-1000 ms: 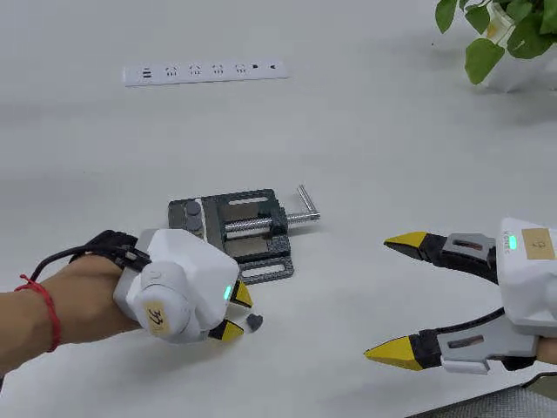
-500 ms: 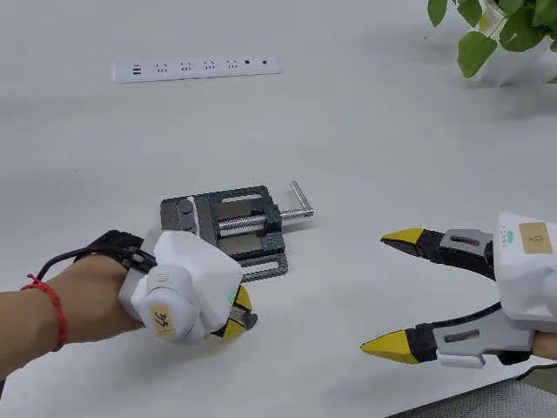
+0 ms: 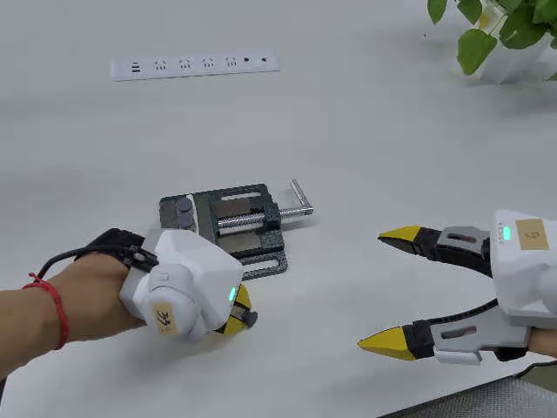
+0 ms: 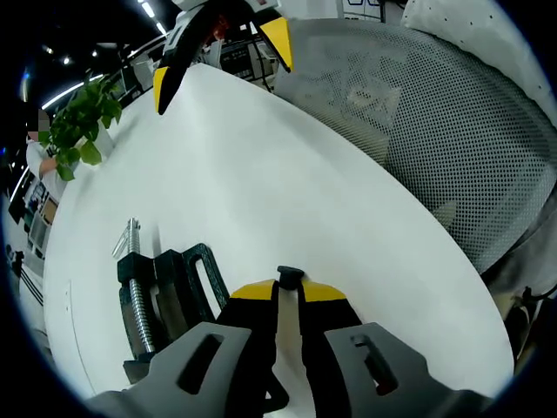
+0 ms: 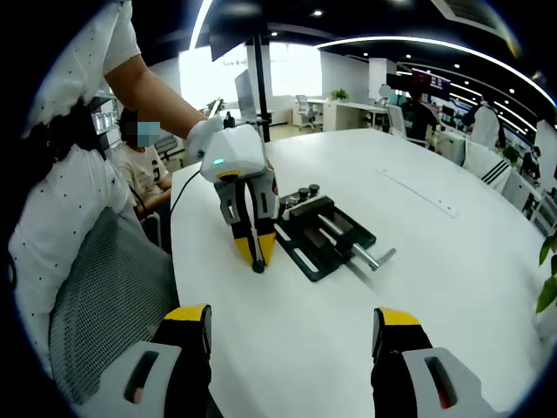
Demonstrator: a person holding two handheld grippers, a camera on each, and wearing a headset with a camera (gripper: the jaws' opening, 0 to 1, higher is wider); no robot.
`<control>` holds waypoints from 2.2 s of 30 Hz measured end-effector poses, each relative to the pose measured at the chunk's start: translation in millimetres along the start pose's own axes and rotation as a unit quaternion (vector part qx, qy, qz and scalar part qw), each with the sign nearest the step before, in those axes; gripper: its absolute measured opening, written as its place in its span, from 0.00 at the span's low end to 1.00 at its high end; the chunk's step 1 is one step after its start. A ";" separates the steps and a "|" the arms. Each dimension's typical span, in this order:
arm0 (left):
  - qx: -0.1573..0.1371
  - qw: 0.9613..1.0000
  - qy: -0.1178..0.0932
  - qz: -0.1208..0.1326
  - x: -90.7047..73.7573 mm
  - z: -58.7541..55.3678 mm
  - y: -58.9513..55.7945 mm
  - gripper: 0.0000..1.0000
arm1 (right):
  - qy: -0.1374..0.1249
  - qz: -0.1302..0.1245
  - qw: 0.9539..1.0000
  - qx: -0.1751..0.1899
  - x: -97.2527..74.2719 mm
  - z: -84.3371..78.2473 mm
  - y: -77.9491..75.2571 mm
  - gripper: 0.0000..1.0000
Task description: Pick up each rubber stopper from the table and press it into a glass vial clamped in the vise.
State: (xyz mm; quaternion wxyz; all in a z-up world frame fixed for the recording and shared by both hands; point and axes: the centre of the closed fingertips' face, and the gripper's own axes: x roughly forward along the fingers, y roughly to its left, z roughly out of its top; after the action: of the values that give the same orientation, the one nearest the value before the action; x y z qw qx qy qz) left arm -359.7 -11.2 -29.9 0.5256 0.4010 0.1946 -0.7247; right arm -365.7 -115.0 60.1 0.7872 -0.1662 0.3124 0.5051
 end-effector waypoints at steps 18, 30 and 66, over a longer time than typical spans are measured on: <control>-0.188 0.976 -0.094 0.056 -16.0 28.4 5.0 0.04 | -0.007 0.018 1.000 0.000 8.7 16.6 3.4 0.70; -0.323 0.911 -0.218 0.133 -66.6 68.3 22.0 0.04 | -0.025 0.091 0.995 -0.017 18.9 77.6 19.1 0.51; -0.349 0.867 -0.294 0.201 -134.3 82.3 21.8 0.04 | 0.064 0.229 0.960 -0.146 42.7 124.5 60.7 0.08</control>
State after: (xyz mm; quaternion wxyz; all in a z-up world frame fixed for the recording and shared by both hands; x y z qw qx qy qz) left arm -353.8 4.1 128.2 0.7984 -0.0096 0.1867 -0.5724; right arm -367.4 12.7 128.5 0.5959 -0.2355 0.3149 0.7002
